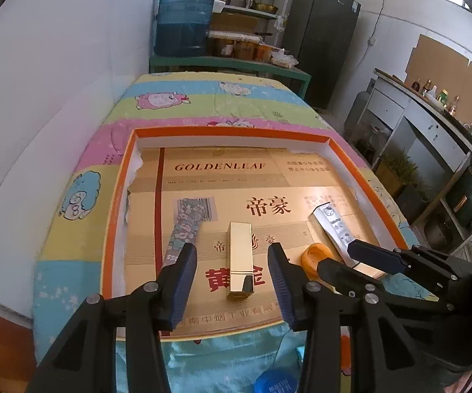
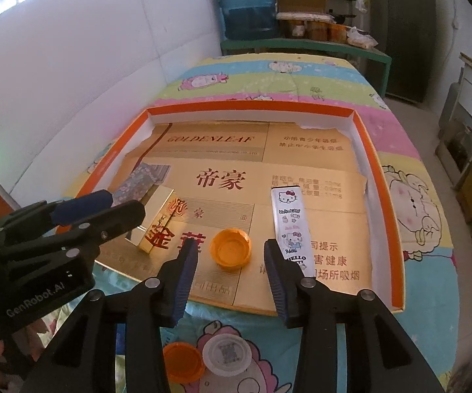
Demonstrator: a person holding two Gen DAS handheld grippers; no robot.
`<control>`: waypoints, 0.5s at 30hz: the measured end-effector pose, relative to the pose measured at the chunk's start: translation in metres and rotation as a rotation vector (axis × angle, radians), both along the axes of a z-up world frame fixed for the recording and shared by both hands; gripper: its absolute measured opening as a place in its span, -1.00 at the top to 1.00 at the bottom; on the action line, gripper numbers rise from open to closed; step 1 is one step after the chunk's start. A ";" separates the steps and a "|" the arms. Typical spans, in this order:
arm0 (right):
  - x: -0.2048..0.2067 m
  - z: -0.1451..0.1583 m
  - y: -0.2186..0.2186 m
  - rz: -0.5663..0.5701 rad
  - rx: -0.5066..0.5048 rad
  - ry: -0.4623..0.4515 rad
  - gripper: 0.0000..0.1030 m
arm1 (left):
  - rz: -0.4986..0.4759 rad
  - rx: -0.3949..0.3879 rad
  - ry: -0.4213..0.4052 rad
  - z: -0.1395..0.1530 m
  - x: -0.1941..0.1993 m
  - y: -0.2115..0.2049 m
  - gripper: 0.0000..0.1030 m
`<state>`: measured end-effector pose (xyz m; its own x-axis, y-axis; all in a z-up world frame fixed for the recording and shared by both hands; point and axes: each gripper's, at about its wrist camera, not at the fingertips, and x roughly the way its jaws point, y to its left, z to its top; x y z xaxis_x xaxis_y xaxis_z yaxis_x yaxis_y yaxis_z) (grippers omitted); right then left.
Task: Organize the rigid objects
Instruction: 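Open both grippers to release the gold case and orange cap in the tray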
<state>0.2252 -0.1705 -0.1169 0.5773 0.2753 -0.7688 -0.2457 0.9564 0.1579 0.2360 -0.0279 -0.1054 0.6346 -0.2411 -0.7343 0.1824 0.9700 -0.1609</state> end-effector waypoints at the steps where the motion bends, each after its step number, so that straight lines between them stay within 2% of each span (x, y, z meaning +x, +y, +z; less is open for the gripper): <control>1: -0.002 0.002 0.000 -0.002 -0.001 -0.004 0.16 | 0.002 -0.001 -0.005 0.002 -0.002 0.001 0.13; 15: -0.029 0.024 0.001 -0.006 -0.016 -0.044 0.16 | 0.011 0.012 -0.047 0.021 -0.029 0.008 0.13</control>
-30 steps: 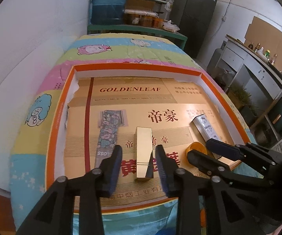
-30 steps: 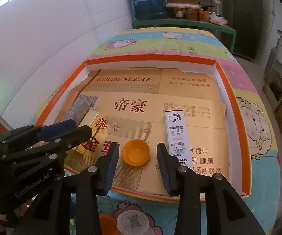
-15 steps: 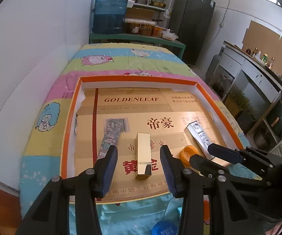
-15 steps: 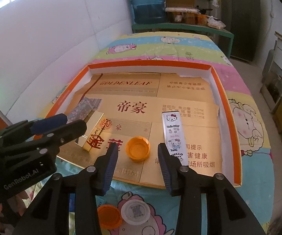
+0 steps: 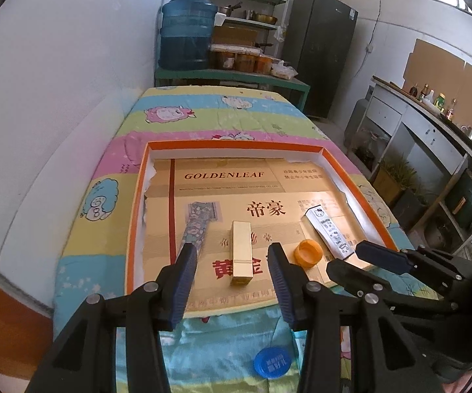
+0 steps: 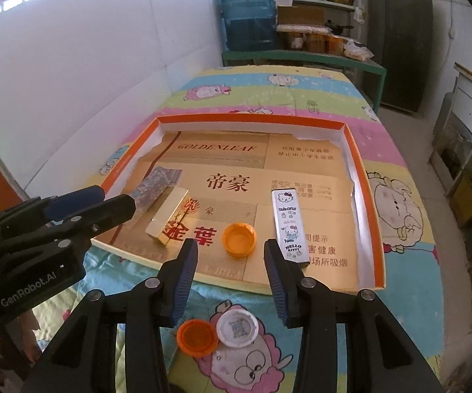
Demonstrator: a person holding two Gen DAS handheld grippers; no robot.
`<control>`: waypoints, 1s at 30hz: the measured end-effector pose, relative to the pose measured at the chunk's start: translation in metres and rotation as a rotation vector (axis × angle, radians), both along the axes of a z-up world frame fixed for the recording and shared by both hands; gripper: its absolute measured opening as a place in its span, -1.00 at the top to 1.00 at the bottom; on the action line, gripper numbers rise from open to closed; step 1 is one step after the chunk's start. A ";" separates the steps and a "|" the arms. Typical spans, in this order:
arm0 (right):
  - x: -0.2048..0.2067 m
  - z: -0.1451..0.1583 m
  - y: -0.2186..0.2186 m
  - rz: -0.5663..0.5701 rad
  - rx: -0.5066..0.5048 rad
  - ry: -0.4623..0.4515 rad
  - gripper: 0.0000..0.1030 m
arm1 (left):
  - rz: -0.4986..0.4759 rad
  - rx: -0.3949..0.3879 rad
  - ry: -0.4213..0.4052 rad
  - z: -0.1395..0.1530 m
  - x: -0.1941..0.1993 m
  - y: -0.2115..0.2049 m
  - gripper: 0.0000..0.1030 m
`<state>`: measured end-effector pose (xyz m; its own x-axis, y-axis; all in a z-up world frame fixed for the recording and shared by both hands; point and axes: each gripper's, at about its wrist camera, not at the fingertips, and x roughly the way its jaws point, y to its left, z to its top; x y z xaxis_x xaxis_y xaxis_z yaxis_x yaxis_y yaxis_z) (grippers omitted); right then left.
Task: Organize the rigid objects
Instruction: 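Open both grippers to release the gold case and orange cap in the tray, then move the left gripper to the blue cap while the right gripper approaches the white cap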
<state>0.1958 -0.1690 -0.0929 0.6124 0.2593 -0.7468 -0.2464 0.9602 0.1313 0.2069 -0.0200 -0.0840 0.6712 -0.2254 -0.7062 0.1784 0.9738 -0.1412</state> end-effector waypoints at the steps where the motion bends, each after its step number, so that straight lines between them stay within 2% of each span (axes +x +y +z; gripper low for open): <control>1: -0.002 0.001 0.000 0.000 -0.001 -0.002 0.16 | 0.000 0.001 -0.002 0.001 -0.002 0.000 0.13; 17: -0.034 0.017 0.001 -0.006 -0.011 -0.035 0.16 | 0.003 0.008 -0.029 0.013 -0.033 0.007 0.13; 30: -0.058 0.017 0.002 -0.017 -0.021 -0.036 0.16 | 0.000 -0.006 -0.030 0.012 -0.056 0.013 0.13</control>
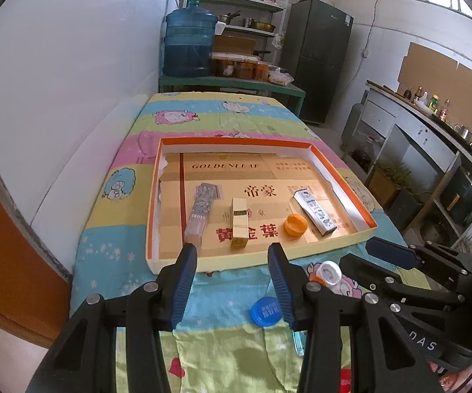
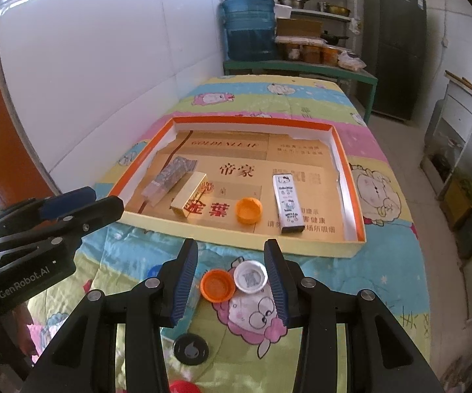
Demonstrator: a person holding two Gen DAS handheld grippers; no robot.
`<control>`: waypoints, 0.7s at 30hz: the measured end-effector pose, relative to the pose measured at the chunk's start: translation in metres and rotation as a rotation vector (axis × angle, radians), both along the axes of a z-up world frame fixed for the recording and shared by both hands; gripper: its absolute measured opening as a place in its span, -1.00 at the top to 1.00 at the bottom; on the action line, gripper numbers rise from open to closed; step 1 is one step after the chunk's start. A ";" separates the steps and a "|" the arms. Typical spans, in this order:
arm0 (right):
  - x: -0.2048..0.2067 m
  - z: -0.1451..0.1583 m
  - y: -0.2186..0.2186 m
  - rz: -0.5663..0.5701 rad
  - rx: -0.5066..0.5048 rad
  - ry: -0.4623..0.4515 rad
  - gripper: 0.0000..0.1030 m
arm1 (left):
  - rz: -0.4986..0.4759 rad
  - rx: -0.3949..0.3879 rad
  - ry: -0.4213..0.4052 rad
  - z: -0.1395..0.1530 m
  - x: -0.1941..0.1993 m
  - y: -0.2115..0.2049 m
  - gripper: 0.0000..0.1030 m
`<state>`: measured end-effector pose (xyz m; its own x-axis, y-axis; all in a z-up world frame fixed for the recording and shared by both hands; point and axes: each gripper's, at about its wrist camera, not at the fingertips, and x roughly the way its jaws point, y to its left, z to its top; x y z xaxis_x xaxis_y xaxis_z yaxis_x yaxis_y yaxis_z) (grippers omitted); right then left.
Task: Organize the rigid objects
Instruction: 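Move the left gripper to the blue cap while the right gripper approaches the white cap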
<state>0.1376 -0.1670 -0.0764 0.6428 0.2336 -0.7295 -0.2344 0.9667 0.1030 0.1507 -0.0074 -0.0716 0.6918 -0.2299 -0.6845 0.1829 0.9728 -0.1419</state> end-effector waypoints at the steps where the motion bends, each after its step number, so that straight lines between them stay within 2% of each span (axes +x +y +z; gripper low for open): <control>1: -0.002 -0.001 0.000 -0.002 0.000 0.002 0.16 | -0.002 -0.002 0.002 -0.001 -0.002 0.000 0.13; 21: -0.027 -0.035 -0.010 -0.034 -0.016 0.082 0.16 | -0.050 0.008 0.083 -0.038 -0.022 -0.007 0.13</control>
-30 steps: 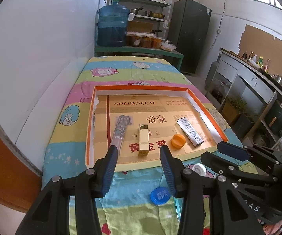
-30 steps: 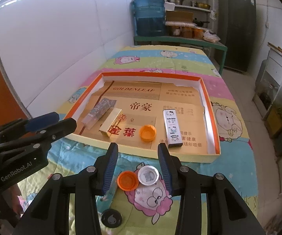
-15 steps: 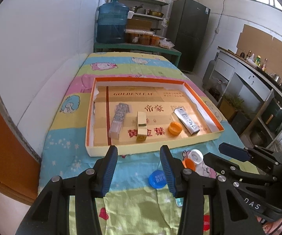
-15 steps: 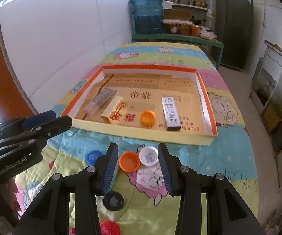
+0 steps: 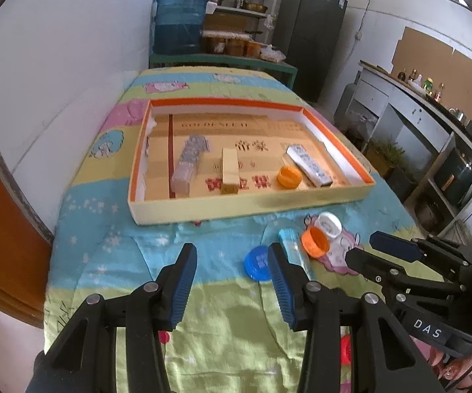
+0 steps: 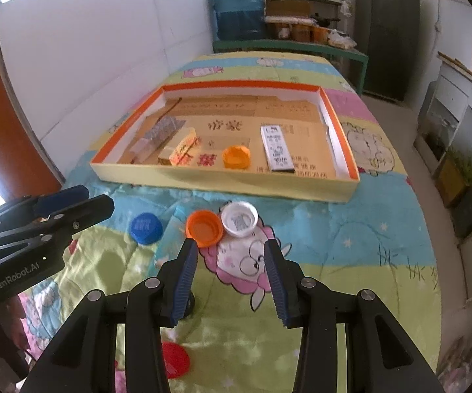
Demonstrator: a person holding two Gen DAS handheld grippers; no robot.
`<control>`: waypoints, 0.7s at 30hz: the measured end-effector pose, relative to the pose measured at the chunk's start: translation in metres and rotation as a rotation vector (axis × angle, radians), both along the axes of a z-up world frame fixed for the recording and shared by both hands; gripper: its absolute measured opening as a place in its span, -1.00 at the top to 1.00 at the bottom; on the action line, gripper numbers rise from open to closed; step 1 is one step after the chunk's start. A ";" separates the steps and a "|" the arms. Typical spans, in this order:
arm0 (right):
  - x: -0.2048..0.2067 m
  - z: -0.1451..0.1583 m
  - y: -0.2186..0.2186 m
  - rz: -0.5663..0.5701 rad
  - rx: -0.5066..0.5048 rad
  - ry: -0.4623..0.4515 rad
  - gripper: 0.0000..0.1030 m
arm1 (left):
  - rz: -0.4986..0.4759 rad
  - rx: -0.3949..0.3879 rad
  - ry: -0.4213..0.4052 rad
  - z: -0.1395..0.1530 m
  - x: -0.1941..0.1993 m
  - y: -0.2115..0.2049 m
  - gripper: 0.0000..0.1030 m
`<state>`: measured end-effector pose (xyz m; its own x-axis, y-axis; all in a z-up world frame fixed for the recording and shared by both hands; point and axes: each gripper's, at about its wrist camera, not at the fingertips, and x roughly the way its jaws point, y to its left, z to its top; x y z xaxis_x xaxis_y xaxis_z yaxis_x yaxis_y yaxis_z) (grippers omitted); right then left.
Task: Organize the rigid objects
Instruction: 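Move the left gripper to the blue cap while the right gripper approaches the white cap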
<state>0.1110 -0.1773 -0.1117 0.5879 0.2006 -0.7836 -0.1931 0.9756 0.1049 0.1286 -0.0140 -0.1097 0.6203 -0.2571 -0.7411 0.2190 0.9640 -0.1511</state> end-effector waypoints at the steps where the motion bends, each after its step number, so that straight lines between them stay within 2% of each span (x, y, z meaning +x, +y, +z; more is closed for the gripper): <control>1: 0.000 -0.003 -0.001 -0.002 0.000 0.007 0.16 | -0.003 0.002 0.006 -0.002 0.000 0.000 0.13; 21: 0.003 -0.018 -0.004 -0.010 0.015 0.044 0.16 | -0.061 0.034 0.052 -0.022 0.004 -0.017 0.13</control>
<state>0.1141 -0.1816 -0.1301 0.5553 0.2063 -0.8057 -0.1780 0.9758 0.1271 0.1324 -0.0308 -0.1312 0.5643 -0.2673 -0.7811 0.2706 0.9537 -0.1310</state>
